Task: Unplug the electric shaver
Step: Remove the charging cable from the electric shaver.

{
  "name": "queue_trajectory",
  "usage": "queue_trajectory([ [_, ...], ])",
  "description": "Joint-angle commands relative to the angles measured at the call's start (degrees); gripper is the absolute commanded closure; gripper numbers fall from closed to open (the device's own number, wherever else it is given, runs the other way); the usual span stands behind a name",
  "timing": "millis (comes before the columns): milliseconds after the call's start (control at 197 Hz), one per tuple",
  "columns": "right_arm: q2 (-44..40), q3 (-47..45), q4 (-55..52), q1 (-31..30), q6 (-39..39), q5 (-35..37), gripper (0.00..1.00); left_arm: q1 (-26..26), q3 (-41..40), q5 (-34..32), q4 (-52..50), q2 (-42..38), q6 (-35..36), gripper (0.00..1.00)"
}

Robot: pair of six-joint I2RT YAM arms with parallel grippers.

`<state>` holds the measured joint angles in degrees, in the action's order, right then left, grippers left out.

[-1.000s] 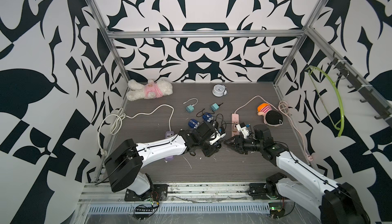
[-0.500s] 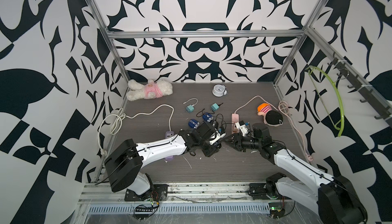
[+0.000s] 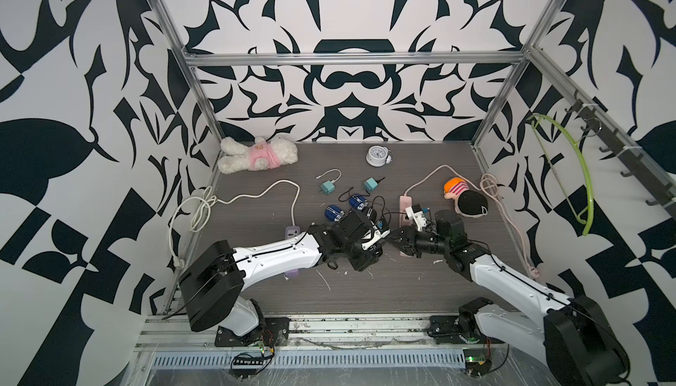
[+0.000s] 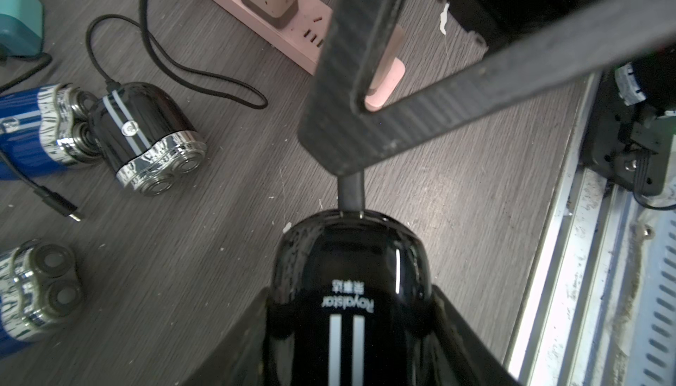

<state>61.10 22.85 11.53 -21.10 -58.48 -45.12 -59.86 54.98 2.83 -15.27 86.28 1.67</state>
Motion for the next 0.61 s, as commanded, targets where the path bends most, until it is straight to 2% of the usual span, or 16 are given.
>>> queue_trajectory([
  [0,0.2,0.3,2.5,-0.4,0.5,0.0,0.84,-0.3,1.8,0.4,0.6,-1.7,0.0,0.59],
  [66,0.3,0.3,2.5,-0.4,0.6,0.2,1.0,-0.3,1.8,0.2,0.6,-1.7,0.0,0.59],
  [280,0.7,0.5,2.8,-0.4,0.9,0.9,1.0,-0.3,1.7,-0.1,0.4,-1.7,-0.4,0.6],
  [605,1.6,1.6,2.0,-0.4,2.5,2.9,1.0,-0.3,-0.3,-0.1,1.1,-2.7,-1.5,0.68],
])
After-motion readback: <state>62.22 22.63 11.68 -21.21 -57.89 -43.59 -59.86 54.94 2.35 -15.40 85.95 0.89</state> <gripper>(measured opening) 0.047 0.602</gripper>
